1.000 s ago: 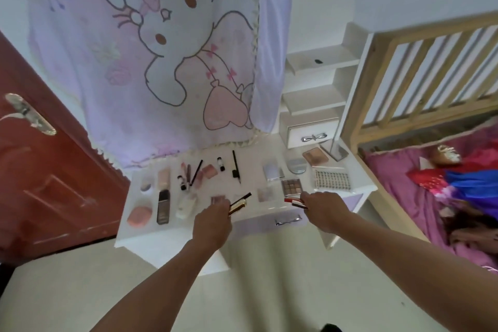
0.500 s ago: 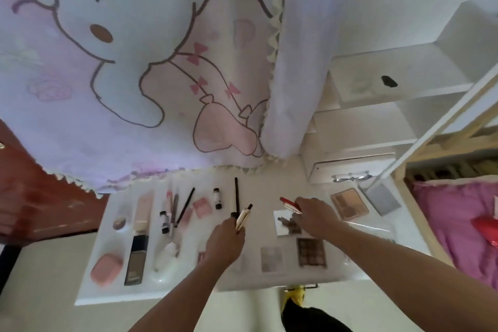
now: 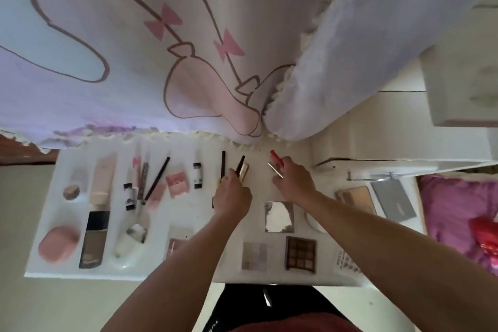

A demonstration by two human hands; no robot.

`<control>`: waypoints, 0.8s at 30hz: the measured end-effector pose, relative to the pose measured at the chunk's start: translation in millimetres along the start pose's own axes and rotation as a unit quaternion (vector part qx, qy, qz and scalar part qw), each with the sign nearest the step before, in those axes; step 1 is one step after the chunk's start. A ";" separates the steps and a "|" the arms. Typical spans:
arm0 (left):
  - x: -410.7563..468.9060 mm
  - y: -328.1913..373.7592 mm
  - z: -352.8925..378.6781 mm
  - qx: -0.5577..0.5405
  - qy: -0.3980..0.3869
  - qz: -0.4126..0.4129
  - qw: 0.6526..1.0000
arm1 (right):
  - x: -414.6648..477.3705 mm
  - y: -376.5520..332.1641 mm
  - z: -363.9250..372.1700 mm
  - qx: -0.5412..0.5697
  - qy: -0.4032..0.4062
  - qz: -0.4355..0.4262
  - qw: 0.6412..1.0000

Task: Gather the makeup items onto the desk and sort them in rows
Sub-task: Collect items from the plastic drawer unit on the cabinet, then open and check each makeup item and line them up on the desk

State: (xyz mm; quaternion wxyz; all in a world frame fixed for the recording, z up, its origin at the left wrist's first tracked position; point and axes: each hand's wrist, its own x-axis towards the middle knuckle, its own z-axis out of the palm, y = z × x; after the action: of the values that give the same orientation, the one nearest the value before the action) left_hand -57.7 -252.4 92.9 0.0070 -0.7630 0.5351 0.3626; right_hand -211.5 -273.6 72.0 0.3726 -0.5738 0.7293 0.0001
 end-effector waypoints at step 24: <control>6.2 -9.4 -7.0 0.057 -0.002 0.044 0.997 | -4.0 15.8 0.3 -0.058 0.053 -0.009 0.997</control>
State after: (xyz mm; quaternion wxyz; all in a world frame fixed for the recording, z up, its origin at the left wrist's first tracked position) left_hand -45.2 -256.1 91.0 0.0353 -0.7365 0.5878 0.3329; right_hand -224.2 -264.8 67.2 0.2994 -0.6005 0.7415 0.0084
